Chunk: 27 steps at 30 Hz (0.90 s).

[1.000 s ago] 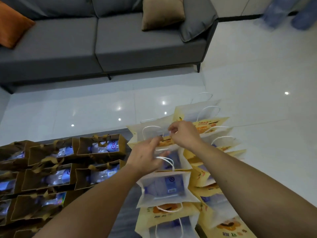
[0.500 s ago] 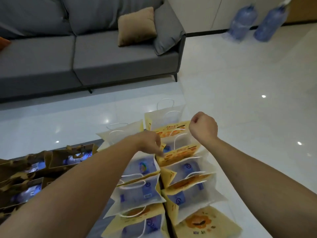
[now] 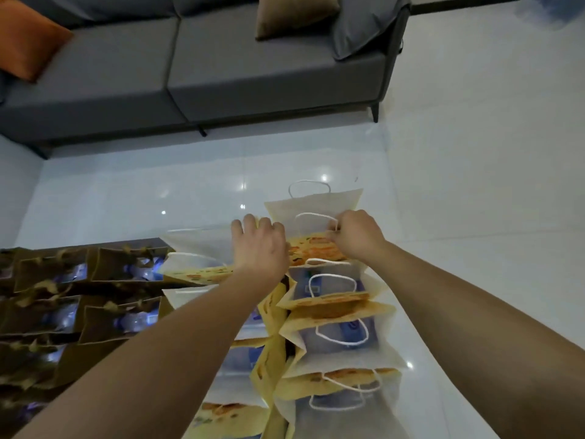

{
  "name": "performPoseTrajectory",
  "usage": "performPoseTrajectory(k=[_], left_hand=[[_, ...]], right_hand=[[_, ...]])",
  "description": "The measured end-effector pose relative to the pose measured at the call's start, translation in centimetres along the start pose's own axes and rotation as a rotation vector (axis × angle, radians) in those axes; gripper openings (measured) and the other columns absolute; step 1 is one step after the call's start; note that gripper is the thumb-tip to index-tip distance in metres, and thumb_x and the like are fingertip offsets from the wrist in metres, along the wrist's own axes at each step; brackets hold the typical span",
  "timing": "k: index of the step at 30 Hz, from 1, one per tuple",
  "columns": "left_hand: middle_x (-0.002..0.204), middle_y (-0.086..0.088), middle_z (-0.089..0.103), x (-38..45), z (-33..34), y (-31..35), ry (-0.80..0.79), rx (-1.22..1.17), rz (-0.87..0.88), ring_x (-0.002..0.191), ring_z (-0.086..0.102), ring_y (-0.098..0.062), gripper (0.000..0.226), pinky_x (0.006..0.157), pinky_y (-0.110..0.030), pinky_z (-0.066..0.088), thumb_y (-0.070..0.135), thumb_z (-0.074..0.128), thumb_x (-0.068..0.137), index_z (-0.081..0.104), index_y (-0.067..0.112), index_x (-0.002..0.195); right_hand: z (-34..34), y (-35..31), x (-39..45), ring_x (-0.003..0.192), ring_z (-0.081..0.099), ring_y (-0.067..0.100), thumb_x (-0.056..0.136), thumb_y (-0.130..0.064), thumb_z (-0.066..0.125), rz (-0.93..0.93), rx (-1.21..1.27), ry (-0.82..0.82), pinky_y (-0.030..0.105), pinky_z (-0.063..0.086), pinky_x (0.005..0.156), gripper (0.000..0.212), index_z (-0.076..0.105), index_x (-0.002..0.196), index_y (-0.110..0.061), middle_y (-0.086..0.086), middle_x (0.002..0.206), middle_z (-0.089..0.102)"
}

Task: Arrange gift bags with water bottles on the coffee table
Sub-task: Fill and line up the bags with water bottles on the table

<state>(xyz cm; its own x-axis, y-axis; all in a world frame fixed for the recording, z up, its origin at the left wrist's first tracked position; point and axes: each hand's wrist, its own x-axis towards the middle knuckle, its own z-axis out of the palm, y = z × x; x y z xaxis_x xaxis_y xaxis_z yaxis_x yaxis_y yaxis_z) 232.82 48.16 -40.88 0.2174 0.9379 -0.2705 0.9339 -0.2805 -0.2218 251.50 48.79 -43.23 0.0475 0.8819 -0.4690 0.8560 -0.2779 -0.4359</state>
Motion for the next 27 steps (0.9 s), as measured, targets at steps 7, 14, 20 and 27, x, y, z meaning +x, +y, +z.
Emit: performPoseTrajectory(k=[7,14,20,27], left_hand=[[0.122,-0.003,0.065,1.1,1.0,1.4,0.024,-0.259,-0.067,0.119,0.048,-0.028,0.033,0.097,-0.044,0.036,0.036,0.039,0.105,0.052,0.024,0.133],[0.127,-0.004,0.062,0.4,1.5,1.1,0.008,-0.268,-0.046,0.121,0.049,-0.029,0.039,0.099,-0.044,0.038,0.035,0.041,0.104,0.045,0.022,0.140],[0.144,-0.004,0.052,-1.0,2.0,1.3,-0.017,-0.402,-0.072,0.132,0.043,-0.028,0.050,0.108,-0.043,0.036,0.032,0.050,0.101,0.040,0.019,0.148],[0.143,-0.005,0.054,-2.2,1.3,0.7,-0.067,-0.483,-0.043,0.128,0.048,-0.027,0.049,0.103,-0.040,0.043,0.027,0.053,0.099,0.044,0.017,0.146]], right_hand=[[0.6,0.7,1.6,0.076,0.060,0.012,0.097,-0.032,0.065,0.042,0.014,-0.051,0.023,0.041,0.061,0.013,0.068,0.102,-0.020,-0.006,0.082,0.060],[0.5,0.4,0.9,0.078,0.059,0.012,0.098,-0.030,0.065,0.058,0.078,-0.018,0.024,0.044,0.068,0.016,0.068,0.110,-0.020,-0.005,0.091,0.063],[0.1,0.8,-2.1,0.094,0.063,0.016,0.091,-0.029,0.074,-0.018,0.259,0.113,0.019,0.041,0.068,0.025,0.068,0.115,-0.026,-0.007,0.101,0.064],[-1.8,-2.5,-1.0,0.128,0.045,0.024,0.083,-0.035,0.080,-0.076,-0.030,0.350,0.037,0.044,0.102,0.077,0.039,0.148,-0.026,0.004,0.148,0.045]])
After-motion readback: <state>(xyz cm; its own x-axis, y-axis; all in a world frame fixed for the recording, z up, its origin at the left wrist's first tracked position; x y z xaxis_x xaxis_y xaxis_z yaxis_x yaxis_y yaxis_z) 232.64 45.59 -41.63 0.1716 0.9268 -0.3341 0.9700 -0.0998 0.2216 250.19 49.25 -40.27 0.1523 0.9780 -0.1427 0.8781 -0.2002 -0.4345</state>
